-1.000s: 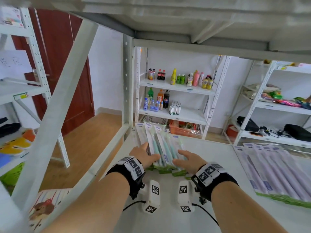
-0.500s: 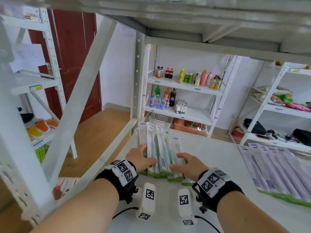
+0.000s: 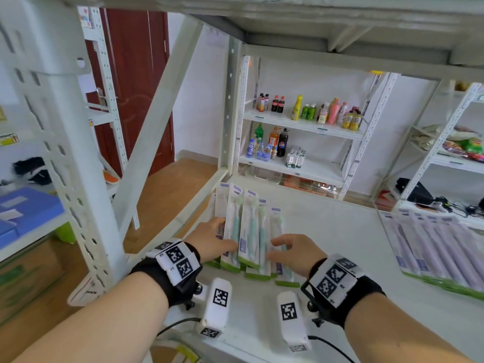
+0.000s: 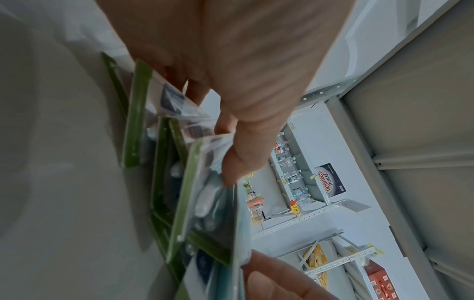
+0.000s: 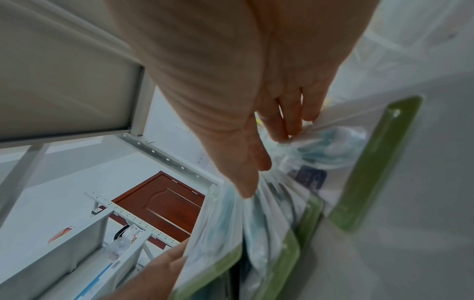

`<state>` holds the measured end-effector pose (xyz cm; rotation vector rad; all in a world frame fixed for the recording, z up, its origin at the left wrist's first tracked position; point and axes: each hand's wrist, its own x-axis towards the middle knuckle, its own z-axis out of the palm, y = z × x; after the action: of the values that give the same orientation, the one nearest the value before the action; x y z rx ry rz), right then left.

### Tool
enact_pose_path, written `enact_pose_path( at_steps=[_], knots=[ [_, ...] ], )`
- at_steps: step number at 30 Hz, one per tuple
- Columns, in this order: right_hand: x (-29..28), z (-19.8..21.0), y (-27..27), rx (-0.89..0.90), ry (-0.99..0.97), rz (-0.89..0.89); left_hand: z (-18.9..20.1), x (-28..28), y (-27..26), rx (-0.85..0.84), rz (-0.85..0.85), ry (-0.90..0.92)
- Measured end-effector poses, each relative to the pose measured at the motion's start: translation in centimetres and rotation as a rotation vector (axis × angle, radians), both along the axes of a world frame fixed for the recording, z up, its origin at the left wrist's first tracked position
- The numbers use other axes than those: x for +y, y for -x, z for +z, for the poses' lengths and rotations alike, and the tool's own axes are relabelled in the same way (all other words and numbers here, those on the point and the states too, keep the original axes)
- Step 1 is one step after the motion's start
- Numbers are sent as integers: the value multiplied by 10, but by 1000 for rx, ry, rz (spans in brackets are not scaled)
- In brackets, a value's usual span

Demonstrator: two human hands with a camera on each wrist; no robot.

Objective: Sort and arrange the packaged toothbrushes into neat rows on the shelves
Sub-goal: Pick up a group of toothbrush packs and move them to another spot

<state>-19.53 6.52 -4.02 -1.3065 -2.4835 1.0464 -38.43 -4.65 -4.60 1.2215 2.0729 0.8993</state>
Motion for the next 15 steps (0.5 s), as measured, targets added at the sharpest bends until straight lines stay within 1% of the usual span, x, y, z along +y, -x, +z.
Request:
enact_pose_path(
  at_steps=[6,9,13,15],
  knots=[
    [-4,4,-5,28,-11,-8,2,-14,-1,-19,-8,3],
    [-6,2,-4,24,-12,-65,3,-16,-2,-27,-8,14],
    [-7,3,-6,-101,-3,-109,8,-15,-3,141,34,34],
    [-8,4,-6,-170,-20,-102,11,-14,-4,147,94,27]
  ],
)
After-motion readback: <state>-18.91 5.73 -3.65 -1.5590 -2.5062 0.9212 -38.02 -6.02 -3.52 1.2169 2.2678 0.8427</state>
